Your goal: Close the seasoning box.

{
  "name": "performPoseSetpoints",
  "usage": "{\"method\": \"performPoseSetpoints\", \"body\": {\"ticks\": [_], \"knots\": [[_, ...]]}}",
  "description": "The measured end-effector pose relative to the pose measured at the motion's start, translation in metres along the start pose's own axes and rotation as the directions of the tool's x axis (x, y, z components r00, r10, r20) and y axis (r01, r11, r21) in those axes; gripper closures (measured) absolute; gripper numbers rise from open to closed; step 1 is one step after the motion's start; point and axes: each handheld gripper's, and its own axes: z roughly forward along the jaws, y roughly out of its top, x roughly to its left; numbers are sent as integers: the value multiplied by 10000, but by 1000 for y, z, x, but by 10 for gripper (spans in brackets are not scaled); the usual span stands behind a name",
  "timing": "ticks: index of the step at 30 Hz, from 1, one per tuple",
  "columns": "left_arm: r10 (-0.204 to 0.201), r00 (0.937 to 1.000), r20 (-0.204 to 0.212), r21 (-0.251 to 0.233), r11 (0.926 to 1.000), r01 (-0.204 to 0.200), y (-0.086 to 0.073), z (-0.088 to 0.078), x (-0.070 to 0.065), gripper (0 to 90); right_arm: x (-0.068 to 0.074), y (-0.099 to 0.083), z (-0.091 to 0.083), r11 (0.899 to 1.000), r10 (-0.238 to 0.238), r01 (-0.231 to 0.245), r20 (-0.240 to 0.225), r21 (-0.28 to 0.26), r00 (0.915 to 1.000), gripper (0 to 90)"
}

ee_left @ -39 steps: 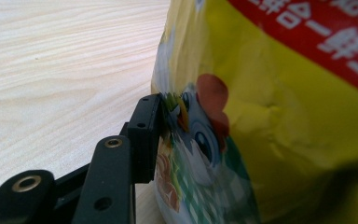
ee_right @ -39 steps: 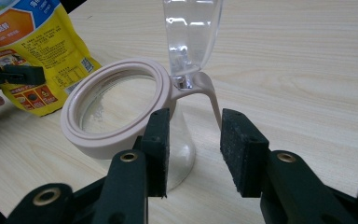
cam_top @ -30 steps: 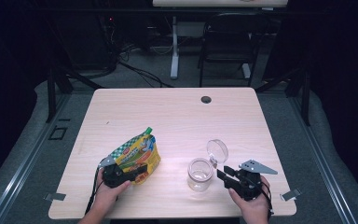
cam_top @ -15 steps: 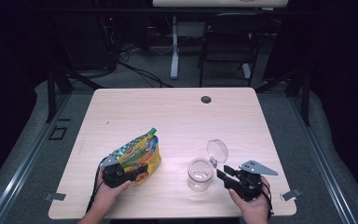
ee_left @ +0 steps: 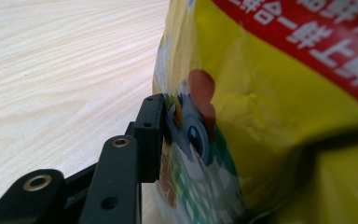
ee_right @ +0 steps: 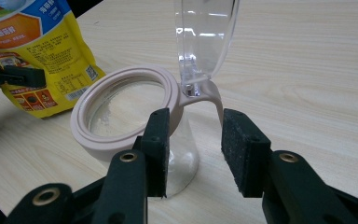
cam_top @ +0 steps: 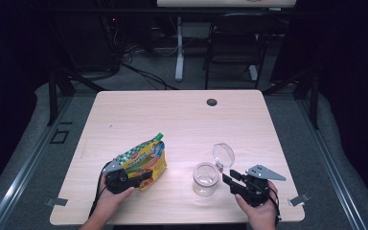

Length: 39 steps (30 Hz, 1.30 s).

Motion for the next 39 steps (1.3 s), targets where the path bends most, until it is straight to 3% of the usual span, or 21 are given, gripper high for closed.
{"method": "performPoseSetpoints", "body": {"ticks": [5, 6, 11, 14, 19, 20, 26, 28, 39], "knots": [[233, 9997, -69, 143, 9996, -232, 2, 0, -4, 615, -1, 0, -1, 10000, -14, 14, 21, -27, 10000, 622], [466, 9988, -136, 156, 9988, -464, 3, -1, -4, 615, -1, 0, -1, 10000, -13, 13, 29, -37, 10000, 621], [801, 9961, -357, 211, 9966, -794, 7, -4, -10, 616, -1, 0, -1, 10000, -23, 23, -5, -21, 10000, 618], [1215, 9907, -619, 268, 9924, -1200, 11, -10, -14, 616, 1, 0, -1, 9999, -103, 102, -32, -78, 9999, 617], [1382, 9866, -862, 168, 9904, -1373, 13, -14, -17, 616, 2, 1, -2, 9995, -269, 269, -14, -153, 9996, 611], [1520, 9824, -1085, 173, 9884, -1510, 15, -16, -18, 616, 3, 1, -2, 9992, -367, 366, -14, -189, 9993, 612], [1739, 9740, -1452, 148, 9847, -1736, 17, -20, -21, 616, 6, 2, -3, 9976, -603, 603, 19, -342, 9982, 618], [1975, 9668, -1622, 211, 9802, -1967, 18, -21, -23, 616, 8, 4, -5, 9970, -603, 606, 75, -479, 9982, 633], [2453, 9538, -1733, 504, 9694, -2402, 21, -19, -32, 617, 14, 7, -8, 9958, -887, 885, -62, -220, 9960, 592]]}}
